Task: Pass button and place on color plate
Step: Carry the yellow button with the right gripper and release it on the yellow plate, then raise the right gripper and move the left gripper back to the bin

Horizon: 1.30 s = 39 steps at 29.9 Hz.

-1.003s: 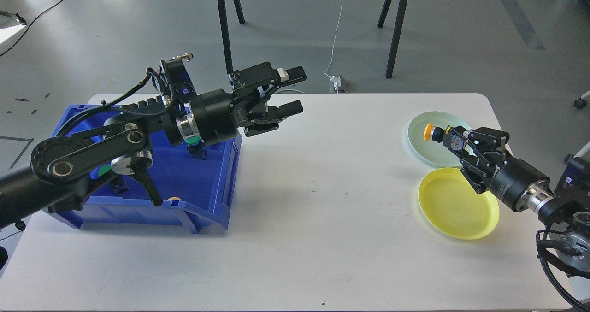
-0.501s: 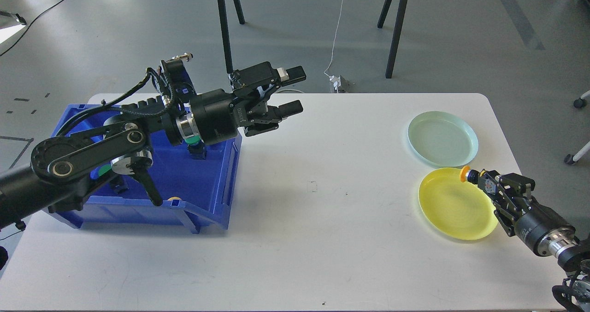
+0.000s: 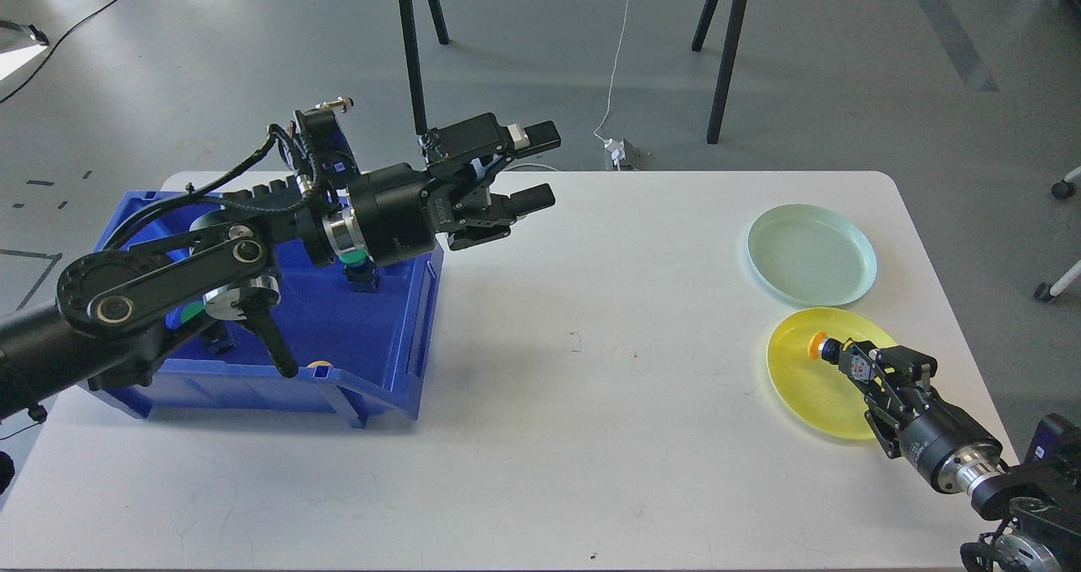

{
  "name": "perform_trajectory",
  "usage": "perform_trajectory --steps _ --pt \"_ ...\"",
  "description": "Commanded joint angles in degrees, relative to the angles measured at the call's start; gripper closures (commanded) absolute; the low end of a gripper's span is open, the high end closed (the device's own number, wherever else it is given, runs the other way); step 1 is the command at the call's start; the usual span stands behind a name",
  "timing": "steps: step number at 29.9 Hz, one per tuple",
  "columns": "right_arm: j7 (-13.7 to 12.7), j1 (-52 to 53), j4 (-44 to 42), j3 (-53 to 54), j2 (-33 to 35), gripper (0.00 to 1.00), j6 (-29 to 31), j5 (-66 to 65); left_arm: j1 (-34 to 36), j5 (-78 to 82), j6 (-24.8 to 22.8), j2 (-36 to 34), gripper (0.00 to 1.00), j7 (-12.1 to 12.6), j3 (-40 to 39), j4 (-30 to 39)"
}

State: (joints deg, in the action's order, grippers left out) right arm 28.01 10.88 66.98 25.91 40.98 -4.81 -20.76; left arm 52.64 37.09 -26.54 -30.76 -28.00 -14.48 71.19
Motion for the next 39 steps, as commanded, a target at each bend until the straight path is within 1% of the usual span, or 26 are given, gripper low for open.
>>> perform_trajectory --steps 1,7,12,14,15,20,21,25,28,30,32,33,35,36,37,39 --pt "0.0 -0.5 0.3 0.0 0.0 0.61 0.0 1.1 0.0 0.0 0.0 0.0 0.03 0.0 0.0 0.0" --pt "0.0 -1.3 0.5 -0.1 0.0 0.53 0.0 2.6 0.0 -0.1 0.0 0.0 0.03 0.0 0.0 0.0" --pt "0.0 -1.8 0.7 0.0 0.0 0.42 0.0 2.8 0.0 -0.8 0.0 0.0 0.02 0.0 0.0 0.0" --pt "0.0 -2.0 1.0 0.1 0.1 0.41 0.0 3.2 0.0 -1.1 0.0 0.0 0.02 0.0 0.1 0.0" --pt "0.0 -2.0 1.5 0.3 0.2 0.40 0.1 3.6 0.0 -1.0 0.0 0.0 0.02 0.0 0.1 0.0" --pt "0.0 -2.4 7.3 2.2 2.5 0.29 0.4 7.8 0.0 -1.1 0.0 0.0 0.02 0.0 0.1 0.0" --pt "0.0 -2.4 8.7 3.1 3.4 0.28 0.5 7.8 0.0 -1.1 0.0 0.0 0.02 0.0 0.0 0.0" --pt "0.0 -2.3 14.1 7.2 4.9 0.16 0.5 7.9 0.0 -1.8 0.0 0.0 0.02 0.0 0.0 -0.1" --pt "0.0 -1.7 16.7 13.5 5.3 0.07 0.9 8.0 -0.1 -3.5 0.5 -0.1 0.01 0.0 0.0 -0.5" --pt "0.0 -1.1 18.0 19.0 4.8 0.06 1.2 8.3 -0.1 -4.4 0.5 -1.0 0.01 0.0 0.0 -0.9" --pt "0.0 0.2 18.4 24.9 3.9 0.06 3.1 9.1 -0.2 -4.4 0.6 -1.8 0.01 0.0 -0.4 -1.1" --pt "-0.4 1.1 18.4 27.3 3.4 0.06 4.8 10.3 -0.2 -4.0 0.7 -2.5 0.01 0.0 -0.4 -1.3" --pt "-6.7 4.0 17.8 31.4 1.4 0.04 10.1 15.2 -0.3 -3.7 0.6 -4.2 0.01 0.0 -0.4 -1.3" --pt "-8.6 6.2 17.7 31.7 1.2 0.04 11.7 18.3 -0.3 -3.8 0.5 -5.1 0.01 0.0 -0.5 -1.3" --pt "-9.7 9.0 17.5 31.2 1.3 0.04 13.1 22.0 -0.3 -3.8 0.5 -6.3 0.01 0.0 -0.5 -1.3" --pt "-9.8 13.8 16.7 28.2 1.4 0.04 13.7 26.9 -0.8 -3.7 0.5 -8.7 0.01 0.0 -0.5 -1.3"
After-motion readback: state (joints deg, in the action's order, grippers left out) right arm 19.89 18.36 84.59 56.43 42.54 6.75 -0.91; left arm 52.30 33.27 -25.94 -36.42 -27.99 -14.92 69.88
